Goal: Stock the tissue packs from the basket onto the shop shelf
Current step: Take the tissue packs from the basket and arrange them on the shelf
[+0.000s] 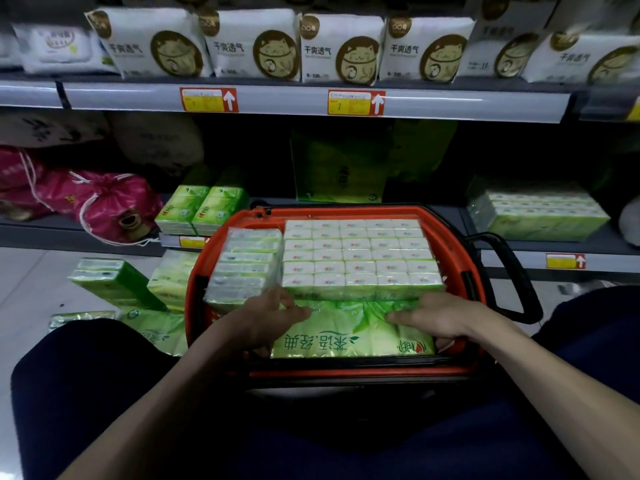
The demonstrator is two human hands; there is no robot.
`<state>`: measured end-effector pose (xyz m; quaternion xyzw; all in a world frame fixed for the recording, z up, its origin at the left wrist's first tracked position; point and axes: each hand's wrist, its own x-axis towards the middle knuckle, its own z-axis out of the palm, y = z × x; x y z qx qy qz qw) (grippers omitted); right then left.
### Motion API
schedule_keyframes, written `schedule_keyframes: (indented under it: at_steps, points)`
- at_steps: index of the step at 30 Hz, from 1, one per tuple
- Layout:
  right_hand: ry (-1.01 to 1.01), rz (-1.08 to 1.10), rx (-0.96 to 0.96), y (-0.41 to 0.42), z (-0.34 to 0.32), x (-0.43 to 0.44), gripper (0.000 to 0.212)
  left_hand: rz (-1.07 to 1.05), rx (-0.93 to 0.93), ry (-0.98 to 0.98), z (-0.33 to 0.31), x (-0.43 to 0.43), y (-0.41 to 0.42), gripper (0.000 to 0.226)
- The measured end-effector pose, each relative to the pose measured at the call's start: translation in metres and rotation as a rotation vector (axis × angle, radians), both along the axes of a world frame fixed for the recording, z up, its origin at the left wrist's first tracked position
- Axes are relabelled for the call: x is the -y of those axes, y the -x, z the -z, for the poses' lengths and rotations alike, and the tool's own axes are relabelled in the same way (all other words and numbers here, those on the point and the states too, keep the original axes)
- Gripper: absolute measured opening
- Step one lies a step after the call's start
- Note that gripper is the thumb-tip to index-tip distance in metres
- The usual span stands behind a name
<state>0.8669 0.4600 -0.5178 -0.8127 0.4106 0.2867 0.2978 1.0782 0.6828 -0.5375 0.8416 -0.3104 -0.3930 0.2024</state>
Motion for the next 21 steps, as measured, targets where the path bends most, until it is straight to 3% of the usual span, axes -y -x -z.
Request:
schedule_keyframes:
  at_steps: [5,10,13,16,21]
  points:
    - [0.026,0.051,0.106,0.012,-0.019,0.004,0.065,-0.054,0.079,0.096,-0.020,-0.006,-0.007,0.032]
    - [0.081,0.121,0.263,0.017,-0.040,0.017,0.084,-0.171,0.147,0.240,-0.041,-0.009,-0.018,0.029]
    - [0.200,0.119,0.337,0.018,-0.052,0.016,0.073,-0.236,0.214,0.361,-0.049,-0.011,-0.021,0.024]
    - [0.273,0.132,0.424,0.018,-0.056,0.016,0.062,-0.387,0.157,0.524,-0.055,-0.007,-0.026,0.028]
    - [0.149,0.224,0.555,0.008,-0.046,0.016,0.083,-0.504,0.050,0.708,-0.057,0.006,-0.035,0.027]
